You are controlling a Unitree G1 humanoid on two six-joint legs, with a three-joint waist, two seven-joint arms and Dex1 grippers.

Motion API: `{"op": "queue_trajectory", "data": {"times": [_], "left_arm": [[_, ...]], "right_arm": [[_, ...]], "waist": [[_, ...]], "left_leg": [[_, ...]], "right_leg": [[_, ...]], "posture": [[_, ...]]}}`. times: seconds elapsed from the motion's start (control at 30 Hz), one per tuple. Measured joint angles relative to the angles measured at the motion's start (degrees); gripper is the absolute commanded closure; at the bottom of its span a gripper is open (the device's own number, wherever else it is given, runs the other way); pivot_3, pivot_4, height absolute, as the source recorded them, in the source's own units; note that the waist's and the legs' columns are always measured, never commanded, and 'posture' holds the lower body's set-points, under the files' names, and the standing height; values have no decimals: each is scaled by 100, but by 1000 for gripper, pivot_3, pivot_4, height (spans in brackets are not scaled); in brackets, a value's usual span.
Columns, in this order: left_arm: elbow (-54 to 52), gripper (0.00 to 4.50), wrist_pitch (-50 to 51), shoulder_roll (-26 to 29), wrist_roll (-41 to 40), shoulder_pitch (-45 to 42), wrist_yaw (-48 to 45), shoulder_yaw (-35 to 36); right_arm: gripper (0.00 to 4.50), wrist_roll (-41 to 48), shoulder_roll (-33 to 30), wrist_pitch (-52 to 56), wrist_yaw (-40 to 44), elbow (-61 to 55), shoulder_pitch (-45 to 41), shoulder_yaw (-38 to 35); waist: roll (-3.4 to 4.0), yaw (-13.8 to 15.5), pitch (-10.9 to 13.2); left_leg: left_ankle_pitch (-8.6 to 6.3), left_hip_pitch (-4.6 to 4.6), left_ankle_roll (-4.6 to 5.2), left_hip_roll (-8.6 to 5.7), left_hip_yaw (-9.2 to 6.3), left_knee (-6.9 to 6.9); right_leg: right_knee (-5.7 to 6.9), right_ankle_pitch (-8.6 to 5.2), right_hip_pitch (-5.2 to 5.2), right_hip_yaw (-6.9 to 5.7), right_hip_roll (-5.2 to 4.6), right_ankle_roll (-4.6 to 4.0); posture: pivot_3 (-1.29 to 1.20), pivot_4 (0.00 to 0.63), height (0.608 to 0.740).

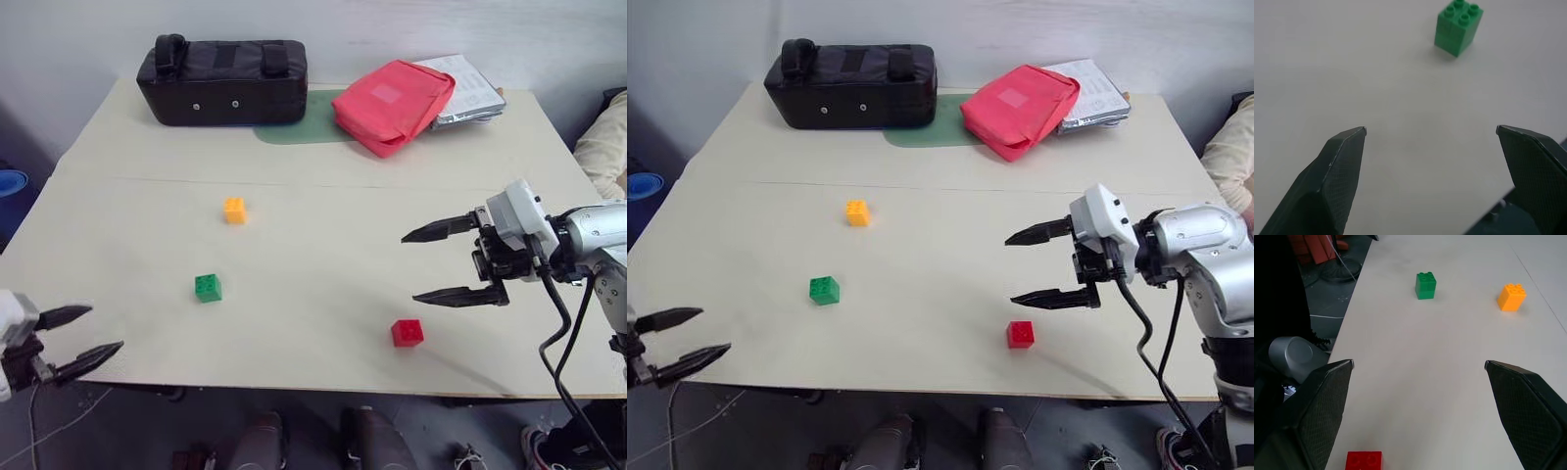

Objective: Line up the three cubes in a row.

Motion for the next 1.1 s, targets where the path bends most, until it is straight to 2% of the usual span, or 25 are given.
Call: {"op": "queue_trajectory", "data": {"times": [0.17, 0.3, 0.4, 0.6, 0.87, 0.97, 1.1], "left_arm": [[454, 0, -272, 302, 170, -1258, -219, -1332], [1059, 0, -587, 270, 559, -2379, -304, -2472], [1305, 0, -770, 190, 817, -2966, -362, -3075], [1500, 0, -817, 98, 1060, -3301, -520, -3756], [1982, 0, -1211, 22, 1331, -3447, -478, -3949], [2081, 622, -1341, -62, 1347, -3527, -477, -3981], [2161, 1819, -1426, -73, 1343, -3535, -551, -3984]], "right_arm": [[87, 92, 34, 194, -94, -286, -3, -12], [87, 237, 75, 374, -246, -682, 45, -27], [87, 356, 94, 467, -406, -991, 59, -35], [87, 379, 169, 475, -659, -1173, 113, -34], [87, 368, 185, 452, -760, -1215, 126, -30], [0, 368, 207, 423, -759, -1215, 136, -15], [0, 367, 216, 418, -759, -1215, 140, -8]], "waist": [[1, -91, 0], [0, -151, 0], [0, -169, 0], [0, -149, 0], [0, -140, 0], [-1, -139, 0], [-1, -146, 0]], "left_leg": [[13, -3, -26, -2, 4, -8], [15, -19, -30, 0, 5, -1], [16, -17, -29, 1, 10, 0], [18, -18, -27, 2, 10, 8], [19, -18, -25, 2, 9, 11], [19, -18, -25, 2, 8, 11], [20, -18, -27, 3, 9, 11]], "right_leg": [[-2, 0, -6, 0, 1, 1], [9, 2, -19, -4, 9, 4], [34, 4, -19, 1, 13, 7], [36, 4, -17, 3, 16, 7], [36, 4, -17, 3, 15, 8], [38, 4, -17, 2, 15, 8], [40, 4, -17, 2, 16, 8]], "posture": [[0, 150, 740], [0, 150, 740], [0, 150, 740], [0, 150, 740], [0, 150, 740], [0, 150, 740], [0, 150, 740]]}}
